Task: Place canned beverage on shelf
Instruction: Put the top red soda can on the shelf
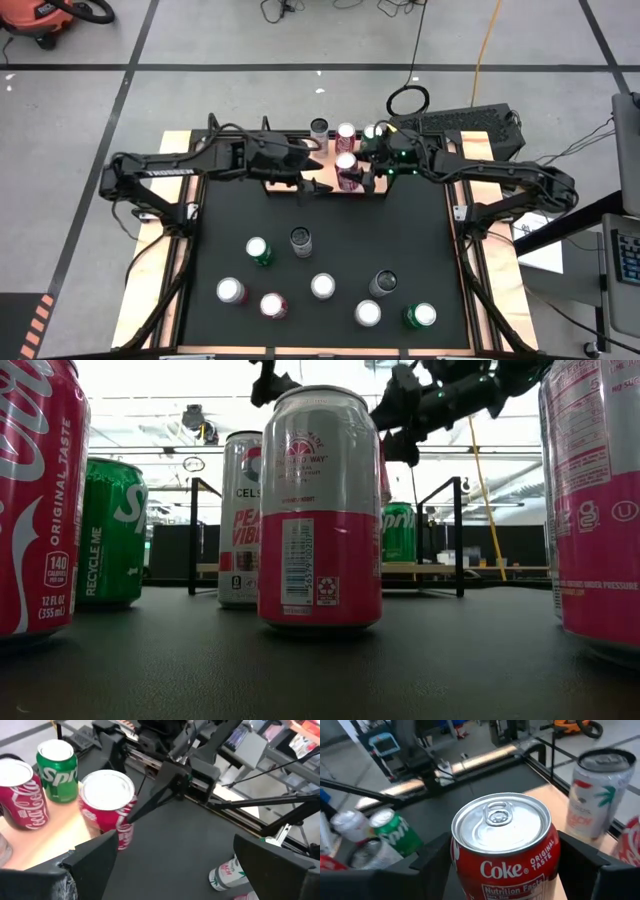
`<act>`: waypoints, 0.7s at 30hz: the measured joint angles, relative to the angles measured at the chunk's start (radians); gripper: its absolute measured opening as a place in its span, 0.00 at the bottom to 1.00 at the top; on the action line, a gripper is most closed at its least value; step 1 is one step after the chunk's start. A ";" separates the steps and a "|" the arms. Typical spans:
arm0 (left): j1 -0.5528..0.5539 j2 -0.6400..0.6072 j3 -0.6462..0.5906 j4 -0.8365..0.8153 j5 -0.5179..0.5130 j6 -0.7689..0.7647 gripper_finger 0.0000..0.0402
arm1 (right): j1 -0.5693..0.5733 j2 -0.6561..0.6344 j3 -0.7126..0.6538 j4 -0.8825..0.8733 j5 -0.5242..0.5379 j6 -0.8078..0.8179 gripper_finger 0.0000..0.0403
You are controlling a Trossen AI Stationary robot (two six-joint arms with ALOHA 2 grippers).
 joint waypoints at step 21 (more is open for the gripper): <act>0.003 0.006 0.000 -0.044 0.019 -0.053 0.99 | -0.037 0.176 0.000 0.102 -0.003 -0.038 0.67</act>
